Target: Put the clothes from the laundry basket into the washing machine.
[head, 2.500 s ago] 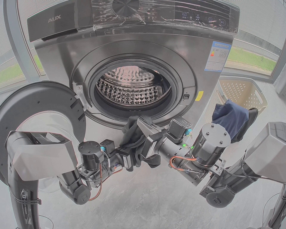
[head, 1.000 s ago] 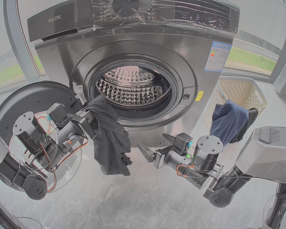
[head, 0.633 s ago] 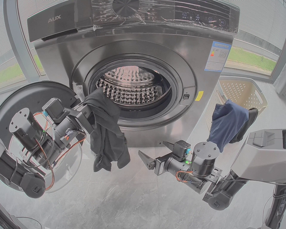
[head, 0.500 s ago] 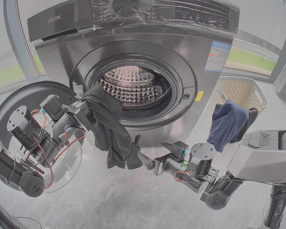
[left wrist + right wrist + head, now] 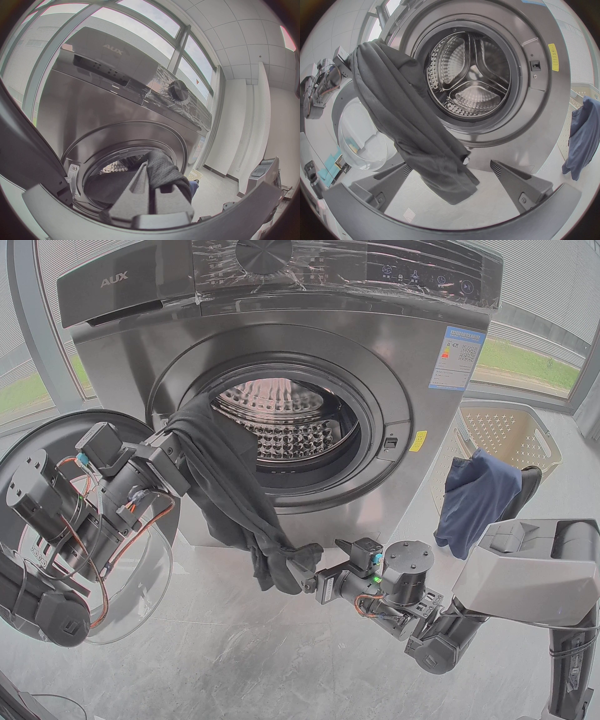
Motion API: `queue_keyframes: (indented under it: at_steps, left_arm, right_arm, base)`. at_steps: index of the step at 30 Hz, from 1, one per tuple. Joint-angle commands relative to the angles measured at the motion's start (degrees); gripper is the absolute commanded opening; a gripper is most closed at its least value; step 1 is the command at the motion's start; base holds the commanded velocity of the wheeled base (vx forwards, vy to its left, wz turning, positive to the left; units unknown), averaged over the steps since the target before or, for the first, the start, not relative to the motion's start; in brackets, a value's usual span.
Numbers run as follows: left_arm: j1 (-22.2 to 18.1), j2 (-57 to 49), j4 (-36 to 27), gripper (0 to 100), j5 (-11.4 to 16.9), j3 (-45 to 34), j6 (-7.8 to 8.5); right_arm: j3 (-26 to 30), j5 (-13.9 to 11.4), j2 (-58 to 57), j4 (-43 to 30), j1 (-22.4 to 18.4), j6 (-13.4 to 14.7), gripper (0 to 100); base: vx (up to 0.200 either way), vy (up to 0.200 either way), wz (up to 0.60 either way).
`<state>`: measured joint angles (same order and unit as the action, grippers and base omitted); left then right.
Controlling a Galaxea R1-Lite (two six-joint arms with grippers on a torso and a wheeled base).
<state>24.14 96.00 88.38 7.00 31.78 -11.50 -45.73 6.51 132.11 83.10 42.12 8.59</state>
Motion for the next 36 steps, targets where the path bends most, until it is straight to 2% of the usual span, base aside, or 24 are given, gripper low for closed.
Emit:
queue_keyframes:
  at_steps: [1, 11, 16, 22, 26, 33, 36]
  left_arm:
    - [0.12, -0.20, 0.04, 0, -0.32, 0.83, -0.02]
    - [0.03, -0.20, 0.12, 0, -0.32, 0.83, -0.02]
    - [-0.06, -0.20, 0.12, 0, -0.23, 0.65, -0.02]
    - [-0.06, -0.11, 0.12, 0, -0.23, 0.39, 0.07]
    - [-0.06, -0.11, 0.12, 0, -0.23, 0.12, -0.02]
    - [0.03, -0.02, 0.04, 0, -0.32, 0.12, -0.02]
    - [0.12, 0.33, 0.04, 0, -0.58, 0.39, 0.16]
  right_arm:
    - [-1.38, -0.01, 2.36, 0.04, -0.02, -0.42, 100]
    - [-6.48, -0.88, 6.23, 0.04, -0.28, -0.86, 100]
    - [-8.15, -2.64, 7.99, 0.13, -0.28, -1.30, 100]
    - [-8.77, -6.07, 9.66, 0.74, 0.16, -2.53, 100]
    - [-9.20, -6.69, 9.75, 1.10, 0.24, -2.53, 100]
    - [-7.36, -6.60, 8.34, 1.18, -0.19, -2.53, 100]
    - [-4.72, -6.60, 6.14, 1.18, 0.86, -2.44, 100]
  base:
    - [0.000, 0.000, 0.00]
    - [0.000, 0.000, 0.00]
    - [0.000, 0.000, 0.00]
    - [0.000, 0.000, 0.00]
    - [0.000, 0.000, 0.00]
    - [0.000, 0.000, 0.00]
    - [0.000, 0.000, 0.00]
